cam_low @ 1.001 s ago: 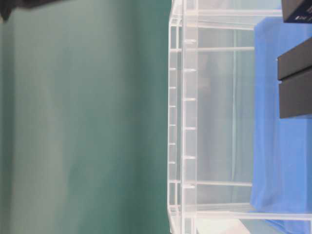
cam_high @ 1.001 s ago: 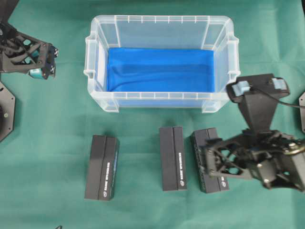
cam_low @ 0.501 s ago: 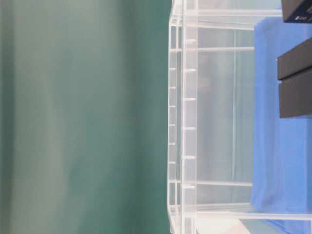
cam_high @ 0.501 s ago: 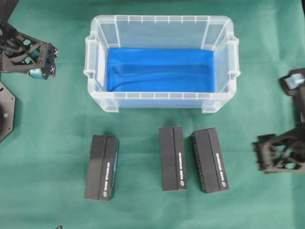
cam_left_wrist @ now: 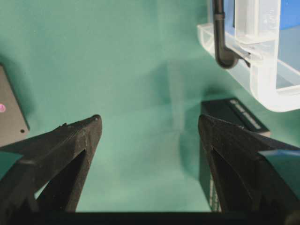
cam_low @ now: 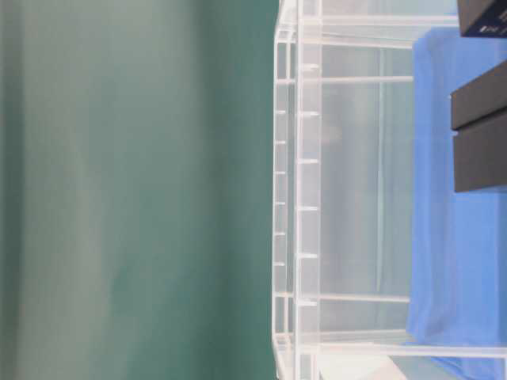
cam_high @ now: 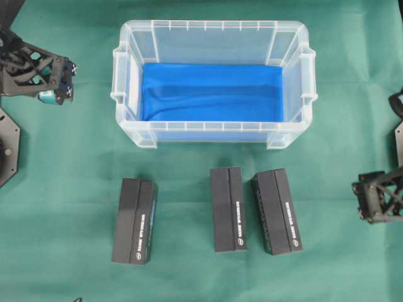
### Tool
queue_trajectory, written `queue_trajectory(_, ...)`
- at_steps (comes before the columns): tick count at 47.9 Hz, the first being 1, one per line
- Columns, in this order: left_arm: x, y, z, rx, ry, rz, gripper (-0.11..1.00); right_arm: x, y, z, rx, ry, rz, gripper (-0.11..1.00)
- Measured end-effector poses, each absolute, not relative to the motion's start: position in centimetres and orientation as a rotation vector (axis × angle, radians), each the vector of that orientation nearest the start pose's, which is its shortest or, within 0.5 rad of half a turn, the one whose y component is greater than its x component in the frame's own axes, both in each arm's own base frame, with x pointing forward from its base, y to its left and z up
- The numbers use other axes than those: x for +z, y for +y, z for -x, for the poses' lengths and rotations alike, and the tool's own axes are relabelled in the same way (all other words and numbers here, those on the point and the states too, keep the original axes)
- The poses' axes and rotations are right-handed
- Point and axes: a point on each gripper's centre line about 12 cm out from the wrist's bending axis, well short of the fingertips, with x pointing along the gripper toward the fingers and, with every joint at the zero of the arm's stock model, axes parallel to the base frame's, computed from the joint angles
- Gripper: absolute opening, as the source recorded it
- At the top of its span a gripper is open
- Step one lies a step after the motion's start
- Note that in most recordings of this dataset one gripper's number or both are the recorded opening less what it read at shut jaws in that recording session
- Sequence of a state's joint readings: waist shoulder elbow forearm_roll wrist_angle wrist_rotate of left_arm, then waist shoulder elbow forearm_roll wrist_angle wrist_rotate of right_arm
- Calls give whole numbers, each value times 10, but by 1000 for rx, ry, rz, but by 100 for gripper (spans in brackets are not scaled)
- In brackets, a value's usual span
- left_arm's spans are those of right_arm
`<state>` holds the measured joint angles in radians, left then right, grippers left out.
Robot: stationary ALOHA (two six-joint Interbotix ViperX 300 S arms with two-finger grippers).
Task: Take out the box from the case.
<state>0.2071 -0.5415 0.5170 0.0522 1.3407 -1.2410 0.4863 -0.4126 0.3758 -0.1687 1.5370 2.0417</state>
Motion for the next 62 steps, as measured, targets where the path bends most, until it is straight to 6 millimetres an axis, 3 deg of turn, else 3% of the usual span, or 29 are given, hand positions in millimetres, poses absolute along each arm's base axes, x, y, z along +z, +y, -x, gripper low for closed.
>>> queue_trajectory(39, 308, 52, -220, 1000, 1018, 1127, 87, 325, -24, -219, -1228, 998, -1136, 89)
queue_trajectory(51, 308, 52, -219, 1003, 1022, 1126, 87, 324, -52, -214, -1260, 998, -1128, 89)
queue_trajectory(62, 307, 52, -219, 1003, 1024, 1127, 87, 324, -63, -212, -1271, 991, -1131, 89)
